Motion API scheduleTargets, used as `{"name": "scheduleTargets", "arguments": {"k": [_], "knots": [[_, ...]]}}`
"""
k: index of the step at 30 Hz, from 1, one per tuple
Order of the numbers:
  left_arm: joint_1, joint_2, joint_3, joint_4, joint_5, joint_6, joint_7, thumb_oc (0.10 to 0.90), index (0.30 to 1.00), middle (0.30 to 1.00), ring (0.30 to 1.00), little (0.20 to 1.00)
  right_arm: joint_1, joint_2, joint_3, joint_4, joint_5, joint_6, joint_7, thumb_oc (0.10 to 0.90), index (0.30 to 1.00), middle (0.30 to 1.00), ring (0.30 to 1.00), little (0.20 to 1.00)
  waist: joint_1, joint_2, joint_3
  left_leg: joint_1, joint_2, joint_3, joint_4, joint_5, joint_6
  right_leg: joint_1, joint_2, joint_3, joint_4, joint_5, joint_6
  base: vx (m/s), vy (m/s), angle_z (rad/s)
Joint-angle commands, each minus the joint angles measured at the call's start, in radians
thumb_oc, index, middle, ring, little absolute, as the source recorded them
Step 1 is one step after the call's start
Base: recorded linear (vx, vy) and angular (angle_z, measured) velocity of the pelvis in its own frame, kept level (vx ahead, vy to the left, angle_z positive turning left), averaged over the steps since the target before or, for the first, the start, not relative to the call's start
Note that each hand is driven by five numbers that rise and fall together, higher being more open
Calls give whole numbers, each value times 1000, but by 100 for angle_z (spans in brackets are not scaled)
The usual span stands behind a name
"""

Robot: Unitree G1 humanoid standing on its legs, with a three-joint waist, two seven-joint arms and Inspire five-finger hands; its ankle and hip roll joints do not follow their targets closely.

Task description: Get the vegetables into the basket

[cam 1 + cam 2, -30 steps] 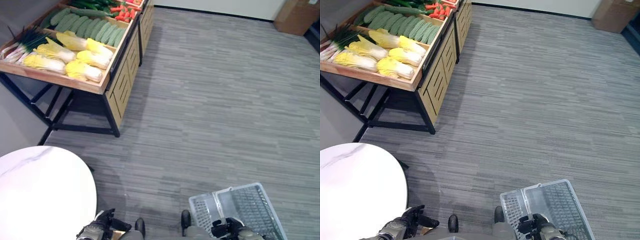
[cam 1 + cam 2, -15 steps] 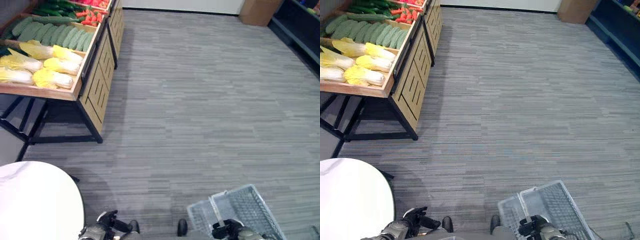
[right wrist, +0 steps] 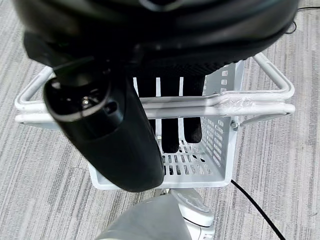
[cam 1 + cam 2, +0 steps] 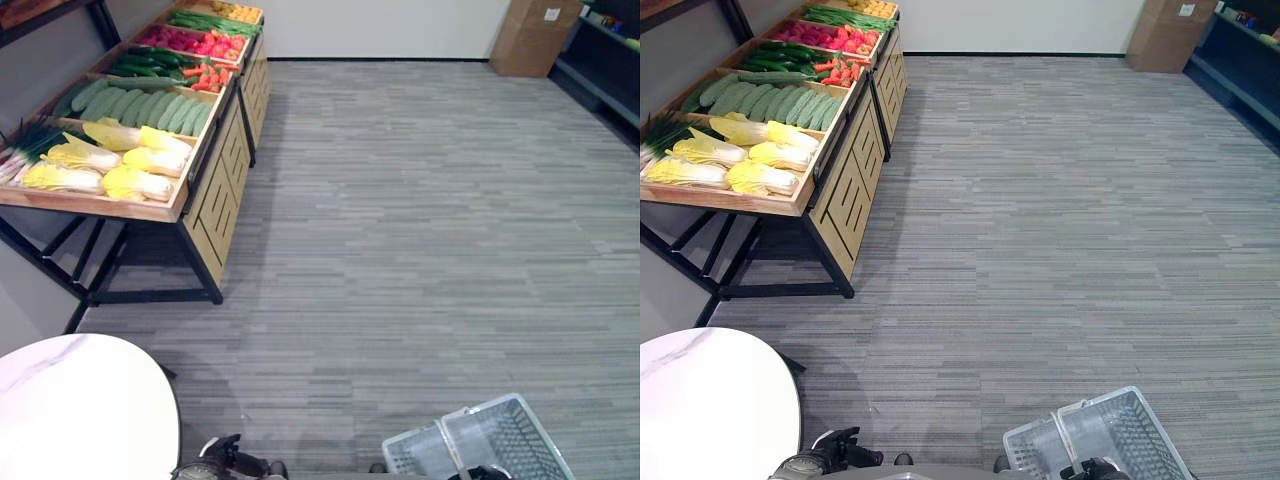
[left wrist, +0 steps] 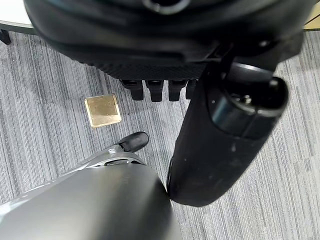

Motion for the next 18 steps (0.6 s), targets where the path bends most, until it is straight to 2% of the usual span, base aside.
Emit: {"name": "scheduleTargets", "arguments": {"k": [1,10,14,17,18], "knots": [[-26,12,-5,57,57,0,1,900,1000,1000,1000,1000,-59,45,26,40,-4,-11,9,400,300,300,300,300,-4,-49,8,0,-40,-63,-19,-23,-21,-10,-37,36,0,-16,74,0,0,0],[-26,14,1,57,56,-1,-4,900,1000,1000,1000,1000,-50,45,20,39,1,-10,20,400,300,300,300,300,0,-60,11,17,-52,-65,-11,-42,-7,3,-56,42,15,-19,80,35,57,0],[-28,20,5,55,44,0,-8,900,1000,1000,1000,1000,-55,39,4,36,14,-9,17,400,300,300,300,300,4,-66,21,4,-71,-67,1,-56,14,-29,-79,54,84,-29,92,17,105,0],[-33,28,17,48,31,1,-10,900,1000,1000,1000,1000,-63,33,-13,27,34,-9,17,400,300,300,300,300,7,-66,50,6,-90,-67,17,-83,44,-107,-96,68,244,-16,116,4,148,-5],[-34,28,17,48,31,2,-10,900,1000,1000,1000,1000,-63,32,-13,27,34,-9,17,400,300,300,300,300,8,-66,49,5,-91,-65,18,-83,44,-110,-97,70,248,-17,116,28,125,-17]]}}
